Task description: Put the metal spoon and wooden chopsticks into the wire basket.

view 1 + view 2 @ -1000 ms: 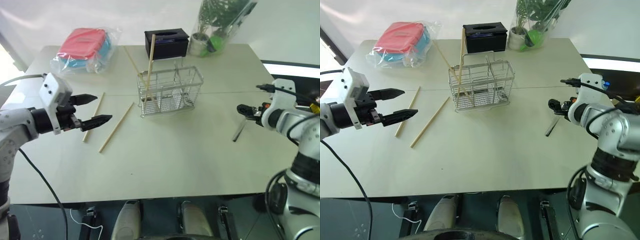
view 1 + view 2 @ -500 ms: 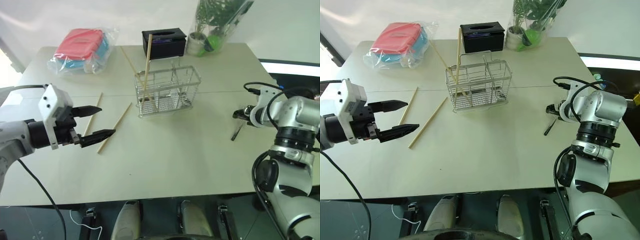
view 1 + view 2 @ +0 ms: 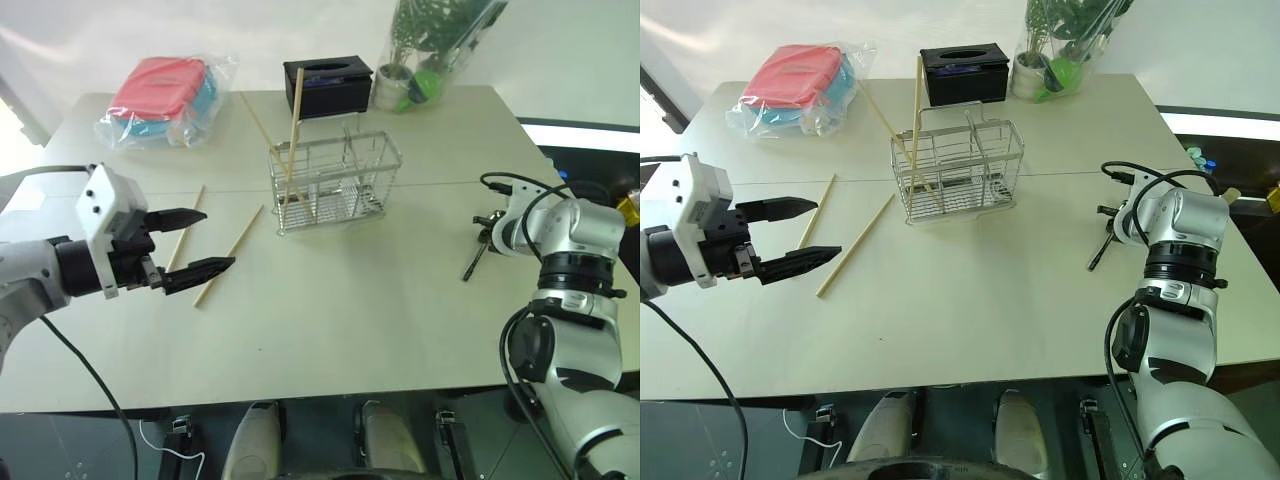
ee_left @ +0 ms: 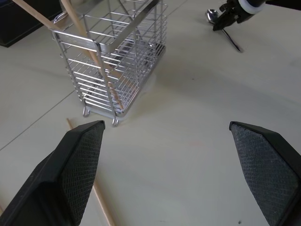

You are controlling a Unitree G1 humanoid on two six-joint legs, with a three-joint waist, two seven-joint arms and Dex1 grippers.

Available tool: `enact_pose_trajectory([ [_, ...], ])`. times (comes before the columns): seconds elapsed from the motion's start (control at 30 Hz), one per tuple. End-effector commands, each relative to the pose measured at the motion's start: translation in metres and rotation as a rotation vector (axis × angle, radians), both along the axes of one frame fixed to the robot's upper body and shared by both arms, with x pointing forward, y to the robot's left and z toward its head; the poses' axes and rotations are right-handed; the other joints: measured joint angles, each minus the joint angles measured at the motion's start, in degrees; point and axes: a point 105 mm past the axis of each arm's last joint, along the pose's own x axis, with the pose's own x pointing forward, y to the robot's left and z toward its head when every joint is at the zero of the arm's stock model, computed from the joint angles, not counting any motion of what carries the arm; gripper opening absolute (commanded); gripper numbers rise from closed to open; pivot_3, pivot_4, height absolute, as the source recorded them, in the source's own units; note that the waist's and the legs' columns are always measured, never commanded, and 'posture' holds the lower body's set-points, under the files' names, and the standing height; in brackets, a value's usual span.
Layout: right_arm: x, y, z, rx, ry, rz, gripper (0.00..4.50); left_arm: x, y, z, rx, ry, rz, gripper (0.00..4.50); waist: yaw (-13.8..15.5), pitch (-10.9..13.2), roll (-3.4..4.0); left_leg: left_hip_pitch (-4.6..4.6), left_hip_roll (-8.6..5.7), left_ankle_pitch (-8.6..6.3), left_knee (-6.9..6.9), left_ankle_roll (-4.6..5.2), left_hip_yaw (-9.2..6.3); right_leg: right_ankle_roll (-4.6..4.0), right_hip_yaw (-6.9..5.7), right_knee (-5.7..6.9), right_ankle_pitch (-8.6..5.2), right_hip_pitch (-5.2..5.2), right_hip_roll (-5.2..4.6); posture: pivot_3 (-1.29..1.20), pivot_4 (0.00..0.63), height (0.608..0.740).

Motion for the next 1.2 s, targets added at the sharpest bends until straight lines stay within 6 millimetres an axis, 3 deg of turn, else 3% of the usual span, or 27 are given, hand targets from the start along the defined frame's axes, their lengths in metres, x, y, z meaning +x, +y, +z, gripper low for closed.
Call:
enact_pose_trajectory([
  [0.03,0.004,-0.003,0.012,-0.010,-0.041,-0.014,0.06,-0.004,-0.002,0.014,0.011,-0.059,-0.008,4.50,0.09,0.00,0.00,0.00,0.00,0.00,0.00,0.00,-0.01,0.00,0.00,0.00,0.00,0.00,0.01,0.00,0.150,0.710],
  [0.2,0.004,-0.004,0.015,-0.038,-0.058,0.004,0.06,-0.003,-0.001,0.015,0.009,-0.064,-0.005,4.50,-0.02,0.00,0.01,0.00,0.00,0.00,0.00,0.00,0.00,0.00,0.00,-0.01,0.00,-0.01,0.01,0.00,0.150,0.710],
  [0.3,0.010,-0.003,0.031,-0.102,-0.152,0.066,0.06,-0.001,-0.001,0.016,0.008,-0.070,-0.001,4.50,-0.03,0.01,0.01,0.00,0.00,0.00,0.00,0.00,0.00,0.00,0.00,-0.01,0.00,-0.01,0.01,0.00,0.150,0.710],
  [0.5,0.010,-0.008,0.108,-0.366,-0.601,0.136,0.06,0.005,0.002,0.022,0.001,-0.092,0.017,4.50,0.13,0.05,0.08,-0.03,0.00,0.00,-0.01,0.00,0.01,0.02,0.01,-0.02,0.00,-0.03,0.01,0.00,0.150,0.710],
  [0.63,0.000,0.000,0.161,-0.412,-0.873,0.130,0.06,0.009,0.003,0.025,-0.002,-0.101,0.022,4.50,-0.04,0.05,0.09,-0.01,0.01,0.00,-0.01,0.00,0.01,0.02,0.01,0.00,0.00,-0.04,0.01,0.00,0.150,0.710],
  [0.83,-0.003,0.060,0.236,-0.201,-1.232,0.242,0.06,0.016,0.002,0.030,-0.007,-0.121,0.021,4.50,-0.55,0.06,0.12,0.06,0.09,0.00,-0.02,-0.01,0.04,0.03,0.04,0.04,0.01,-0.04,0.08,0.00,0.150,0.710],
  [0.93,0.001,0.090,0.258,-0.053,-1.316,0.282,0.06,0.019,0.002,0.032,-0.009,-0.129,0.021,4.50,-1.01,0.06,0.12,0.07,0.13,0.00,-0.07,-0.01,0.03,0.06,0.04,0.08,0.02,-0.05,0.12,0.00,0.150,0.710],
  [1.07,0.010,0.129,0.257,0.052,-1.327,0.372,0.06,0.021,0.001,0.033,-0.011,-0.138,0.021,4.50,-0.94,0.02,0.06,0.05,0.13,0.00,-0.12,-0.01,0.03,0.20,0.03,0.06,0.10,-0.07,0.12,0.00,0.150,0.710],
  [1.2,0.019,0.157,0.229,0.090,-1.262,0.445,0.06,0.019,0.000,0.035,-0.013,-0.146,0.023,4.50,-1.01,0.02,0.06,0.04,0.13,0.00,-0.11,-0.01,0.03,0.19,0.04,0.09,0.11,-0.08,0.12,0.00,0.150,0.710],
])
